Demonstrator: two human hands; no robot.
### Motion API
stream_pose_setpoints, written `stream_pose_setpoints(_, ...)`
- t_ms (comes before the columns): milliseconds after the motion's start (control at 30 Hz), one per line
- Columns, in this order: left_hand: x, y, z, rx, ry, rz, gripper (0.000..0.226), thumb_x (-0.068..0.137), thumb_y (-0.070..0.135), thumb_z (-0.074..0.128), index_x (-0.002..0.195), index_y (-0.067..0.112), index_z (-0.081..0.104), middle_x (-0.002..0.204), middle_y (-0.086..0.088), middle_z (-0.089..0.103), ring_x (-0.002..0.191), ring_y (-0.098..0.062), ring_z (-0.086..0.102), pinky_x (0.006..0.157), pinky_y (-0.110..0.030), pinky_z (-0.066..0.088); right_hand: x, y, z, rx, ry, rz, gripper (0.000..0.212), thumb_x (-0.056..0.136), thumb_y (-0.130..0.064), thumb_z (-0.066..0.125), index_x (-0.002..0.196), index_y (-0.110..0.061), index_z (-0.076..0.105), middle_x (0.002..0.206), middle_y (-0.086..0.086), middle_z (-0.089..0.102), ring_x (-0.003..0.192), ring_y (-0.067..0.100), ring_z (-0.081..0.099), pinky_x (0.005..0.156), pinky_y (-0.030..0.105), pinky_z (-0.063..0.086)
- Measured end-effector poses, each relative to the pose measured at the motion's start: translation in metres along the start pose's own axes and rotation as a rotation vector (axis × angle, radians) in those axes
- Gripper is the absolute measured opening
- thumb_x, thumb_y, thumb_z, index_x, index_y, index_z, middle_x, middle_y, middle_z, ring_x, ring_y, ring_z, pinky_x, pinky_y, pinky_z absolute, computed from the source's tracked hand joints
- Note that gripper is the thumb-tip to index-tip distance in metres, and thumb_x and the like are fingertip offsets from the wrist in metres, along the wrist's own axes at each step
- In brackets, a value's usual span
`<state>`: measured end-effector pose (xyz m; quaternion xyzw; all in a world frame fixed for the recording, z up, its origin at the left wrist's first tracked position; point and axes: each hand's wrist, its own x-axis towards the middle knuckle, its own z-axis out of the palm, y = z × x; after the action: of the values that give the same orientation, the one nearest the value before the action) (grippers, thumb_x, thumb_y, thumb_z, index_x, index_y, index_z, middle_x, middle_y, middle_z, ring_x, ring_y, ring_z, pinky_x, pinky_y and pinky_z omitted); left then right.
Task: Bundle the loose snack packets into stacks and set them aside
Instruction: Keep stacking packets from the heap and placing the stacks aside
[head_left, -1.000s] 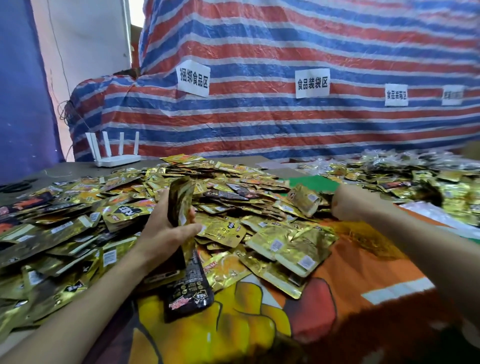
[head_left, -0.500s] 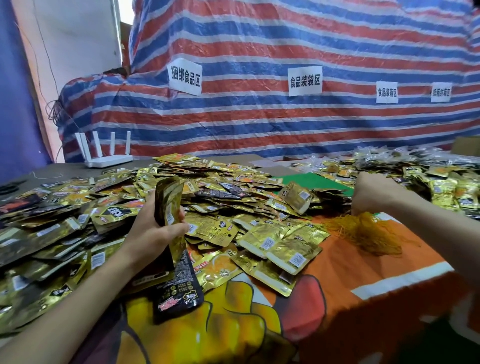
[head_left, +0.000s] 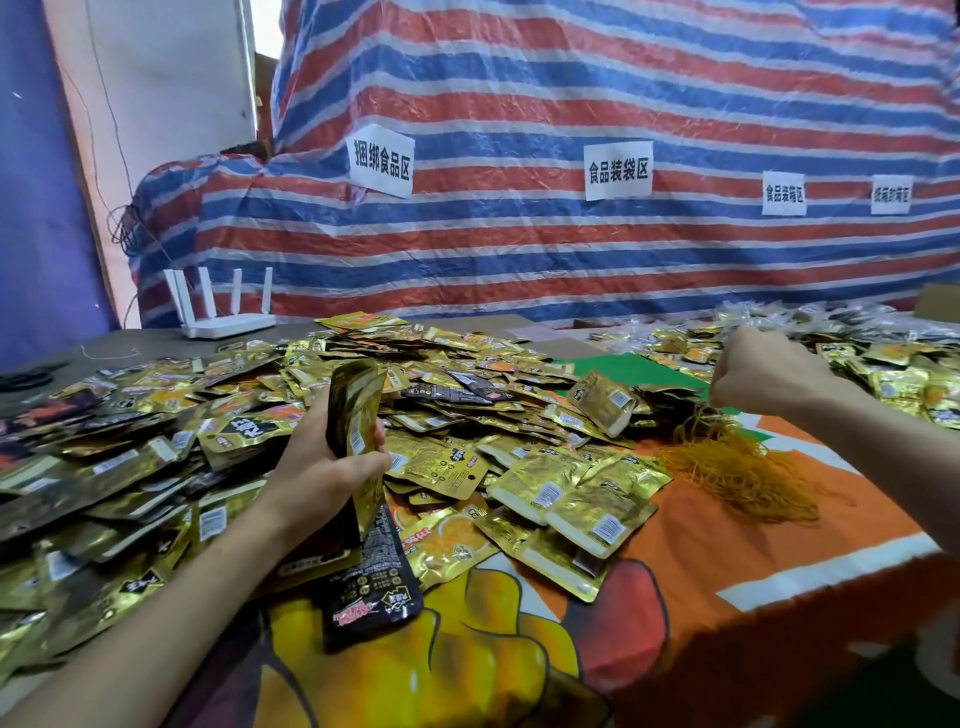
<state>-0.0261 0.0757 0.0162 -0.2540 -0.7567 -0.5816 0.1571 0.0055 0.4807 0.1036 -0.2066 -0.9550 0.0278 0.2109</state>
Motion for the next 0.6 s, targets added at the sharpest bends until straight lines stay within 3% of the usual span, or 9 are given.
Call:
stream_pose_setpoints(167,-0.002,0.003,0.002,-0.007,0.002,-0.006,0.042,0.063,0.012,0.070,0.099,-0.005,0.055,0.083,-0.010,0.061,0.075,-0.019,0.062,0.075,-0.031,0.051,-0.001,-0.005,0.004,-0.100,0.042,-0.003,0.007,0.085,-0.007,0.066,0.090,-0.010,0.064,0.078,0.009,0.063,0.071,0.027,0.060,0.069,0.038,0.048)
stream_pose_setpoints(300,-0.002,0.003,0.001,-0.018,-0.007,-0.003,0.041,0.064,0.013,0.071,0.099,-0.002,0.056,0.084,-0.010,0.061,0.076,-0.019,0.062,0.077,-0.032,0.051,0.000,-0.003,0.008,-0.131,0.093,-0.001,0.010,0.083,-0.005,0.065,0.090,-0.011,0.063,0.076,0.008,0.061,0.069,0.028,0.060,0.071,0.042,0.048)
stream_pose_setpoints(467,-0.003,0.002,0.000,-0.033,-0.023,-0.014,0.040,0.064,0.013,0.071,0.099,0.000,0.057,0.087,-0.018,0.062,0.077,-0.020,0.063,0.078,-0.034,0.052,-0.002,-0.012,0.009,-0.149,-0.007,0.009,0.009,0.085,-0.007,0.062,0.087,-0.011,0.055,0.080,0.008,0.062,0.075,0.028,0.063,0.080,0.044,0.056)
stream_pose_setpoints(600,-0.002,0.003,-0.001,-0.046,-0.027,-0.036,0.041,0.064,0.013,0.071,0.100,0.000,0.057,0.085,-0.012,0.062,0.077,-0.019,0.063,0.076,-0.031,0.052,-0.005,-0.011,0.011,-0.158,0.003,0.023,0.006,0.087,-0.009,0.064,0.093,-0.009,0.064,0.079,0.008,0.065,0.072,0.028,0.063,0.075,0.041,0.055)
